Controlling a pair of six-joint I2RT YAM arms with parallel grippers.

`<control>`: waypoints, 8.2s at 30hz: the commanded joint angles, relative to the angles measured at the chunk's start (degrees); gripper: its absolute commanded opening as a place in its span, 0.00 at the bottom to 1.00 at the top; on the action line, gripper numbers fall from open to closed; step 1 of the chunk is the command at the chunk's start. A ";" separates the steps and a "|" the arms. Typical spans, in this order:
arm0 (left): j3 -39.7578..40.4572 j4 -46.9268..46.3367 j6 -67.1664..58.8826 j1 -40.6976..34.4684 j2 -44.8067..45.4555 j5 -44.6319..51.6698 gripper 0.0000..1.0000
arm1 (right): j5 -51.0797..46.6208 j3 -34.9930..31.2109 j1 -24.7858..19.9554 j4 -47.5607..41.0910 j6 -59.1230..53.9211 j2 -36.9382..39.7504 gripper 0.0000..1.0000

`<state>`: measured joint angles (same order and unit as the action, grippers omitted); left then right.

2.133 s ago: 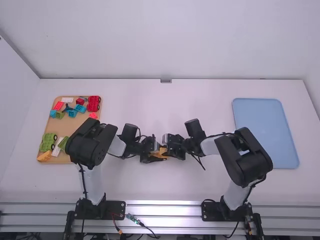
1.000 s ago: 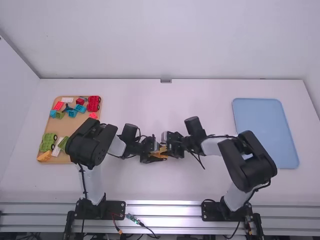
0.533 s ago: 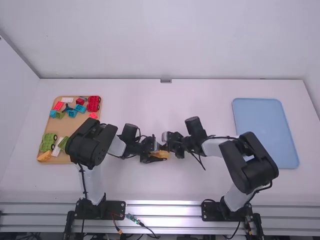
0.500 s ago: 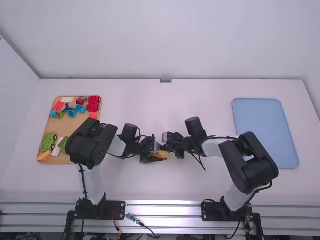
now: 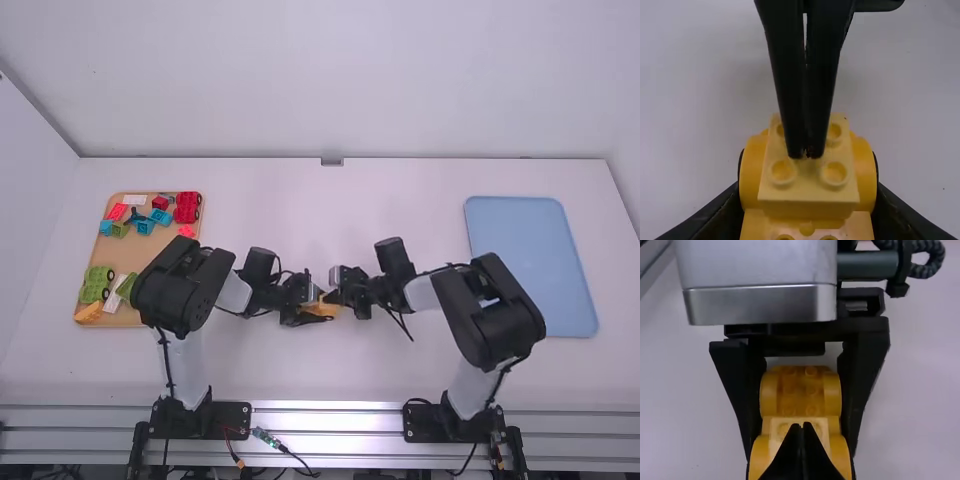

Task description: Assemble lego blocks to make yellow taxi

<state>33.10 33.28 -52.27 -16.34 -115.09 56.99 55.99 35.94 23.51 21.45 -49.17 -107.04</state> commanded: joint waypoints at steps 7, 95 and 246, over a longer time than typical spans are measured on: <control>-0.92 -0.52 0.23 0.20 -1.10 -1.09 0.29 | -1.77 -0.33 1.03 -0.68 1.36 -3.13 0.00; 32.33 -65.65 -0.38 -0.09 6.86 -18.47 0.99 | -23.04 -1.51 -11.08 -18.60 17.68 34.36 0.99; 51.78 -80.36 -41.56 46.99 -7.48 -42.40 0.53 | -22.84 -0.28 -13.42 -13.33 16.39 34.53 0.99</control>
<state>85.95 -46.74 -92.95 30.85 -121.71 13.52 32.64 34.44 10.11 8.34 -33.12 -73.14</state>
